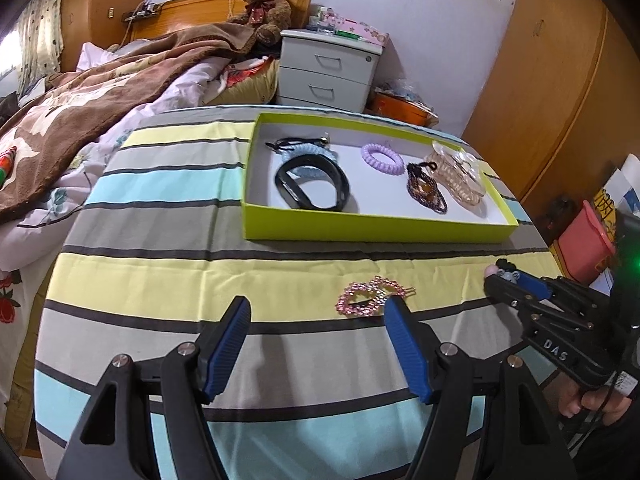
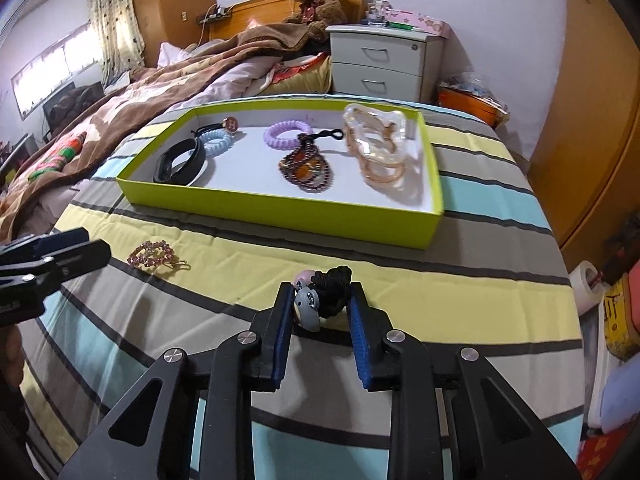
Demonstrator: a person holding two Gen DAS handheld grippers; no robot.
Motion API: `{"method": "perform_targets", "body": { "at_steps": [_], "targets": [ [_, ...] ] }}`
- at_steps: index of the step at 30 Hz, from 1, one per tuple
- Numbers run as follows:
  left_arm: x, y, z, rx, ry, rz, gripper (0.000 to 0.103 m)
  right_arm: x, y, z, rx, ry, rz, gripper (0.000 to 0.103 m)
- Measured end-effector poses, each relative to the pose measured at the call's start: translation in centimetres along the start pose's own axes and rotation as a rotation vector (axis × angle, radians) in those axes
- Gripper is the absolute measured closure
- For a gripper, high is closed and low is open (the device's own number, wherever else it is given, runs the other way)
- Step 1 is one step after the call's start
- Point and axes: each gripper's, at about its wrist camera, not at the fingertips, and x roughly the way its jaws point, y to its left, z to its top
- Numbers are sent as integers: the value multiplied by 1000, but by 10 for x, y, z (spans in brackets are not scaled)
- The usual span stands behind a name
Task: Organize jewelry
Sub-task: 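Grasp the pink rhinestone hair clip with the left gripper while the right holds the bear tie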
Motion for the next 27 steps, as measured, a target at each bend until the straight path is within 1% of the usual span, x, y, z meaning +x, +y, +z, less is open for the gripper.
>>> {"method": "perform_targets", "body": {
  "at_steps": [7,15,21,25,26,27],
  "targets": [
    [11,-16,0,48,31,-20,32,-15,-15,-8,35,-19,4,75],
    [30,-34,2,97,64,-9,31,-29,-22,-13,51,-45,11,75],
    [33,-39,4,110,54,10,31,-31,-24,-15,56,-53,22,75],
    [34,-46,2,146,50,27,31,-31,-24,-15,60,-54,25,75],
    [34,-48,2,154,50,28,32,-31,-24,-15,61,-54,24,75],
    [34,-49,1,157,50,31,36,-32,-24,-15,62,-54,25,75]
  ]
}}
